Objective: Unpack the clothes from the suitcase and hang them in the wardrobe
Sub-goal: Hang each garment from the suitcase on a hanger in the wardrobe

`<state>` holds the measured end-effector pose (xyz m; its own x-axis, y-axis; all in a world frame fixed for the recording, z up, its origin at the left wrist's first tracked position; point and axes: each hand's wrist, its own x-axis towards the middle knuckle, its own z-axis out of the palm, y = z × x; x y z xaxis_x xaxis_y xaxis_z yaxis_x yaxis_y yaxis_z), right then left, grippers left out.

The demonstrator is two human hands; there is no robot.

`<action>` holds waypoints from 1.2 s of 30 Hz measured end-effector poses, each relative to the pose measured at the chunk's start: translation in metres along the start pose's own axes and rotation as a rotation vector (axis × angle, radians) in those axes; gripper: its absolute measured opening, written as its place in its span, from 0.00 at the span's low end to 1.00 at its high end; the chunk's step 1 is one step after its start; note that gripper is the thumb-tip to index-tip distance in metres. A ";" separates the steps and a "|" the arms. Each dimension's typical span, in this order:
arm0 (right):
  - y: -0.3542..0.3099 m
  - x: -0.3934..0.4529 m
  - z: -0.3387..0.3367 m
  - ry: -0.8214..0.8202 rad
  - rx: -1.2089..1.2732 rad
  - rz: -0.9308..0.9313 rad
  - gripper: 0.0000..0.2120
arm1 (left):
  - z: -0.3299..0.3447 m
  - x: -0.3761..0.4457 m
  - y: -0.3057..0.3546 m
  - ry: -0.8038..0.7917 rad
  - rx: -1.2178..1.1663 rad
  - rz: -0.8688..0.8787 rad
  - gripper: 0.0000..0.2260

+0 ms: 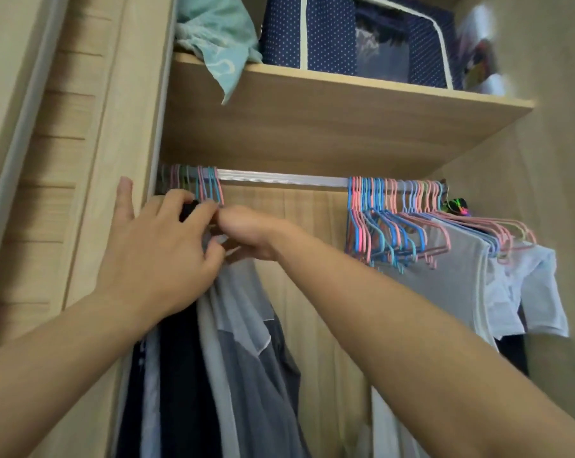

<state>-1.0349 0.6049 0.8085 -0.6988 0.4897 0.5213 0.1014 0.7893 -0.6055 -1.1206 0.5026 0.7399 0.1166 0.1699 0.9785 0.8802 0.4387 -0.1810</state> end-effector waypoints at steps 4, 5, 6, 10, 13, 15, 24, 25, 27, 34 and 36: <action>0.050 -0.040 -0.084 0.410 -1.067 0.088 0.16 | 0.004 -0.008 0.015 -0.080 0.179 0.092 0.29; 0.063 -0.050 -0.104 0.493 -1.331 0.180 0.16 | 0.007 -0.008 0.020 -0.091 0.184 0.128 0.29; 0.072 -0.062 -0.123 0.535 -1.495 0.268 0.18 | 0.012 -0.009 0.026 -0.112 0.189 0.153 0.29; 0.092 -0.093 -0.176 0.566 -1.611 0.324 0.15 | 0.031 -0.010 0.040 -0.292 0.200 0.121 0.28; 0.098 -0.101 -0.189 0.586 -1.585 0.272 0.14 | 0.037 -0.012 0.039 -0.316 0.222 0.120 0.22; 0.100 -0.102 -0.193 0.580 -1.552 0.282 0.15 | 0.042 -0.015 0.039 -0.287 0.200 0.120 0.18; 0.105 -0.092 -0.177 0.737 -1.271 0.239 0.12 | 0.040 -0.029 0.050 -0.007 0.056 0.149 0.18; 0.103 -0.092 -0.176 0.764 -1.252 0.216 0.12 | 0.040 -0.029 0.054 0.005 0.048 0.169 0.18; 0.094 -0.092 -0.177 0.784 -1.224 0.204 0.14 | 0.039 -0.030 0.064 0.009 0.012 0.201 0.18; 0.093 -0.135 -0.147 0.912 -1.049 0.100 0.09 | 0.035 -0.052 0.123 -0.026 -0.561 -0.033 0.17; 0.117 -0.171 -0.130 0.959 -0.968 0.059 0.05 | 0.033 -0.074 0.151 -0.019 -0.876 -0.216 0.15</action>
<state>-0.8109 0.6620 0.7265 0.0452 0.2814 0.9585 0.8421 0.5055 -0.1881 -1.0116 0.5848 0.6372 -0.0927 0.1797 0.9793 0.9180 -0.3655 0.1539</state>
